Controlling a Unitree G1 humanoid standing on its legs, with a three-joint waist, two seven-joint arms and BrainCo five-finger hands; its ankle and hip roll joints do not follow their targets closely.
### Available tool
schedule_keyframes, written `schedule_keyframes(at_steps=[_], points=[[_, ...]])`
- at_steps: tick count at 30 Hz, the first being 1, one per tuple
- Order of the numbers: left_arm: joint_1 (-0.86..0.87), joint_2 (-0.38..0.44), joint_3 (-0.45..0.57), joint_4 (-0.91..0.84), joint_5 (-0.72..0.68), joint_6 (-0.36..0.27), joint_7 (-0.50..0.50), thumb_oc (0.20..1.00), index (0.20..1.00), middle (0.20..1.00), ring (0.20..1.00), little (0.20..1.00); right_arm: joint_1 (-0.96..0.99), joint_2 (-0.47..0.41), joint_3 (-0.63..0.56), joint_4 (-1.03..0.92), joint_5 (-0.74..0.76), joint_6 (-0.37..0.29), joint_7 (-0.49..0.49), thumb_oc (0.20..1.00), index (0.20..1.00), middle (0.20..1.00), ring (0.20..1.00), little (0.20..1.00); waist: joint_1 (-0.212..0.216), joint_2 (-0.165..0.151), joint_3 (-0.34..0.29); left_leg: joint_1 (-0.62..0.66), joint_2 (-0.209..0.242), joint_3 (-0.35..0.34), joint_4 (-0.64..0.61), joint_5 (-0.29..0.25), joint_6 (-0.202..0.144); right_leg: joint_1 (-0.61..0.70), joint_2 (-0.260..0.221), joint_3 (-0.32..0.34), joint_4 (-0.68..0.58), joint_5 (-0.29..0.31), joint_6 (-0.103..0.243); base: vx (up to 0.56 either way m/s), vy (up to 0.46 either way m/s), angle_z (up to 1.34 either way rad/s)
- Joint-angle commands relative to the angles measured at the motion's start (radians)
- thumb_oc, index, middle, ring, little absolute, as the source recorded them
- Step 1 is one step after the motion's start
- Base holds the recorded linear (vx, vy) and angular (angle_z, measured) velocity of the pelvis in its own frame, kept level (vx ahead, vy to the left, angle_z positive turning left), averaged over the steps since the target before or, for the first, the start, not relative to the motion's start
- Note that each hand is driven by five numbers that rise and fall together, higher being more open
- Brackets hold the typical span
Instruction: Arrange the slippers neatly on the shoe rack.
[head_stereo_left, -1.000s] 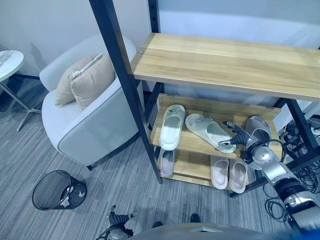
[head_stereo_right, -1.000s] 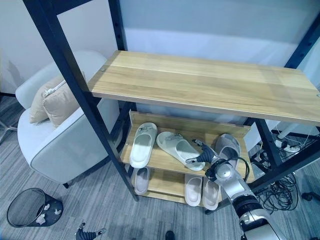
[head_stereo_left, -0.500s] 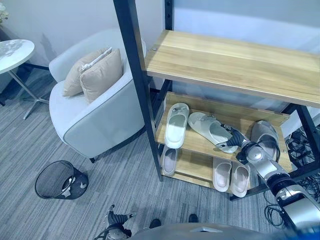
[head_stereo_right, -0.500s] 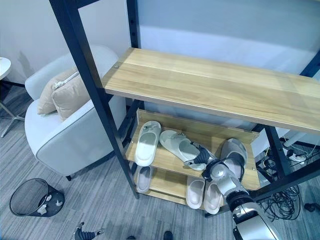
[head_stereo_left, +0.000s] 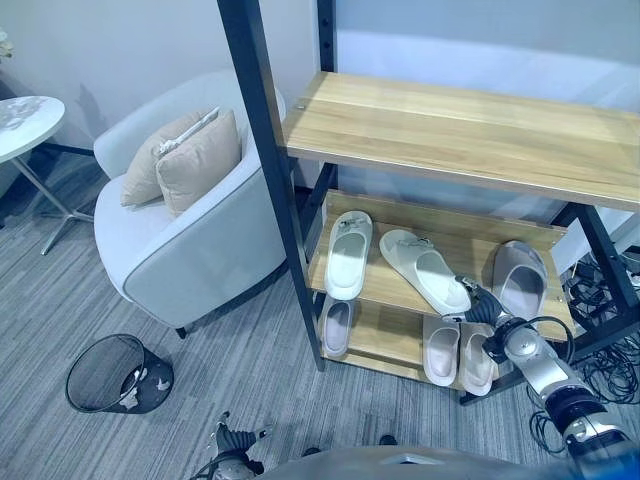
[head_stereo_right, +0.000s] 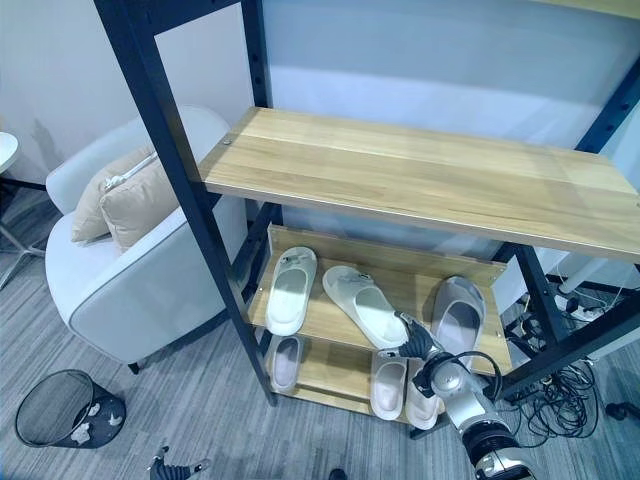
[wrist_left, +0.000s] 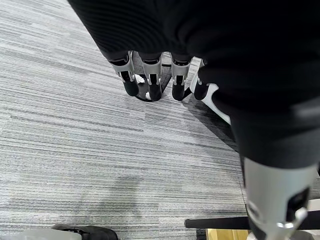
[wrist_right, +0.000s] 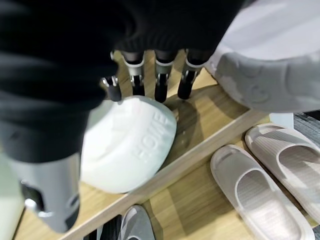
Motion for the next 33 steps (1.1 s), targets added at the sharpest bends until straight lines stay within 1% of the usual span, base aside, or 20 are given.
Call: schedule_keyframes(at_steps=[1,5,8,12,15,18,25,29,33], points=[[-0.041,-0.039,-0.022,0.091,0.026,-0.017,-0.008,1.0,1.0,1.0,1.0,1.0,0.016,0.035,-0.03,-0.058,-0.035,-0.026,-0.002,1.0,1.0,1.0,1.0,1.0,0.009,-0.034,-0.017,-0.008,-0.032,0.039,0.005,0.013,0.056,0.039,-0.056,-0.035,0.009,-0.011,0.015,-0.03,0.004,-0.05],[-0.038,-0.037,-0.014,0.11,0.022,-0.016,-0.004,1.0,1.0,1.0,1.0,1.0,0.07,0.081,-0.041,-0.127,-0.037,-0.02,-0.008,1.0,1.0,1.0,1.0,1.0,0.005,-0.035,-0.022,-0.009,-0.032,0.041,0.005,0.015,0.056,0.04,-0.056,-0.035,0.009,-0.012,0.015,-0.01,0.003,-0.01],[-0.033,-0.036,-0.005,0.12,0.018,-0.016,0.001,1.0,1.0,1.0,1.0,1.0,0.123,0.121,-0.053,-0.145,-0.026,-0.039,-0.03,1.0,1.0,1.0,1.0,1.0,0.003,-0.039,-0.026,-0.01,-0.032,0.042,0.005,0.016,0.057,0.042,-0.056,-0.033,0.009,-0.012,0.014,-0.01,0.004,-0.01],[-0.033,-0.033,-0.003,0.122,0.016,-0.018,0.006,1.0,1.0,1.0,1.0,1.0,0.175,0.152,-0.047,-0.168,-0.031,-0.051,-0.047,1.0,1.0,1.0,1.0,1.0,-0.003,-0.042,-0.03,-0.006,-0.03,0.044,0.005,0.015,0.058,0.045,-0.057,-0.029,0.009,-0.013,0.014,0.0,0.0,0.0],[-0.035,-0.035,-0.001,0.125,0.013,-0.02,0.007,1.0,1.0,1.0,1.0,1.0,0.186,0.164,-0.034,-0.184,-0.033,-0.056,-0.044,1.0,1.0,1.0,1.0,1.0,-0.004,-0.042,-0.031,-0.006,-0.03,0.045,0.005,0.015,0.058,0.044,-0.058,-0.027,0.009,-0.014,0.014,0.0,0.0,0.0],[-0.038,-0.034,-0.003,0.13,0.015,-0.019,0.008,1.0,1.0,1.0,1.0,1.0,0.193,0.166,-0.014,-0.202,-0.029,-0.074,-0.036,1.0,1.0,1.0,1.0,1.0,-0.005,-0.043,-0.033,-0.004,-0.029,0.046,0.005,0.015,0.058,0.045,-0.058,-0.026,0.009,-0.014,0.014,0.0,0.0,0.0],[-0.047,-0.028,-0.005,0.138,0.021,-0.017,0.007,1.0,1.0,1.0,1.0,1.0,0.163,0.168,0.043,-0.215,-0.031,-0.098,-0.012,1.0,1.0,1.0,1.0,1.0,0.002,-0.046,-0.031,-0.007,-0.029,0.045,0.005,0.016,0.06,0.043,-0.059,-0.026,0.009,-0.013,0.015,0.0,0.0,0.0],[-0.05,-0.026,-0.008,0.147,0.023,-0.018,0.006,1.0,1.0,1.0,1.0,1.0,0.14,0.179,0.069,-0.251,-0.033,-0.089,0.011,1.0,1.0,1.0,1.0,1.0,0.011,-0.05,-0.029,-0.009,-0.029,0.044,0.005,0.018,0.059,0.043,-0.059,-0.029,0.009,-0.015,0.018,0.0,0.0,0.0],[-0.044,-0.024,-0.01,0.157,0.023,-0.021,0.009,1.0,1.0,1.0,1.0,1.0,0.136,0.191,0.092,-0.294,-0.033,-0.074,0.035,1.0,1.0,1.0,1.0,1.0,0.023,-0.061,-0.028,-0.005,-0.027,0.039,0.005,0.019,0.059,0.051,-0.058,-0.034,0.009,-0.016,0.016,0.0,0.0,0.0]])
